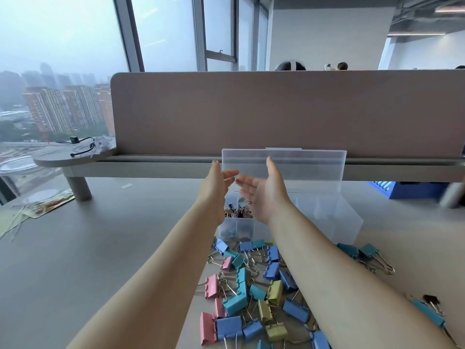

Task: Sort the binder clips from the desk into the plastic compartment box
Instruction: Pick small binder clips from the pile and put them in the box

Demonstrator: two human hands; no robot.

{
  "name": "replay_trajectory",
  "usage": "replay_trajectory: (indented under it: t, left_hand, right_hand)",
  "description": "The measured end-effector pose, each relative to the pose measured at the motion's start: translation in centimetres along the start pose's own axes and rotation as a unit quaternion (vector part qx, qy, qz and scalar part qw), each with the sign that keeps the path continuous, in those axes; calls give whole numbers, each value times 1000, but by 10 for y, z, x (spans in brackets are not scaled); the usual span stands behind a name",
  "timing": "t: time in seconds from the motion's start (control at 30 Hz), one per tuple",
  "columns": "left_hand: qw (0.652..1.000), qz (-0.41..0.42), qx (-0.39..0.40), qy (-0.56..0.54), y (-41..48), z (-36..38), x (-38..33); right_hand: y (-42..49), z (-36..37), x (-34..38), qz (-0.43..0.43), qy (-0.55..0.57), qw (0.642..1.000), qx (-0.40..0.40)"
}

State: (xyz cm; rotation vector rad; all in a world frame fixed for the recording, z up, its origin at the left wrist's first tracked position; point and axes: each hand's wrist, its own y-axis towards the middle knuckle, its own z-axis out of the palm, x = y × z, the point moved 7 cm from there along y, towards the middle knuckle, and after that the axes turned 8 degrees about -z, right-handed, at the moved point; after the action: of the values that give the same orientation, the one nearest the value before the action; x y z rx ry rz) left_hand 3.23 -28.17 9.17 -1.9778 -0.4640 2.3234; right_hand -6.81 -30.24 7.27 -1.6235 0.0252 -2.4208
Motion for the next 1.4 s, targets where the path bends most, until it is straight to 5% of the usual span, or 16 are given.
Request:
replay_trajectory:
  t: [0.17,0.23,0.3,0.4,0.6,0.83,1.03,1.23,1.4]
  left_hand:
    - [970,95,-68,215,-8,-10,-10]
    - [916,124,-102,367,-7,-17,-8]
    - [876,109,-103,458,-10,-19,-3]
    - [864,65,-74,493,-8,-20,4]
    - [871,4,-31,490,3,-18,12]
    - [849,62,-101,514,21,-28,10]
    - [763,62,-111,634,25,-23,14]
    - [776,75,-112,616,28,-24,7]
    - [769,37,-67,635,34,-28,20]
  right_hand:
    - [2,-3,5,-19,-39,999,32]
    - [-2,-13,14,-74,-196,978,-5]
    - [-10,-18,24,-136,-379,915,-8]
    - [-18,-15,19,-141,-520,840,57]
    - [-13,-2,11,-128,-615,773,85]
    - [-5,-9,20,-191,-586,787,26]
    - [-6,-4,10,-158,-647,741,84]
    - [-7,-7,16,-168,-679,713,49]
    - [2,-11,11,-146,-667,729,55]
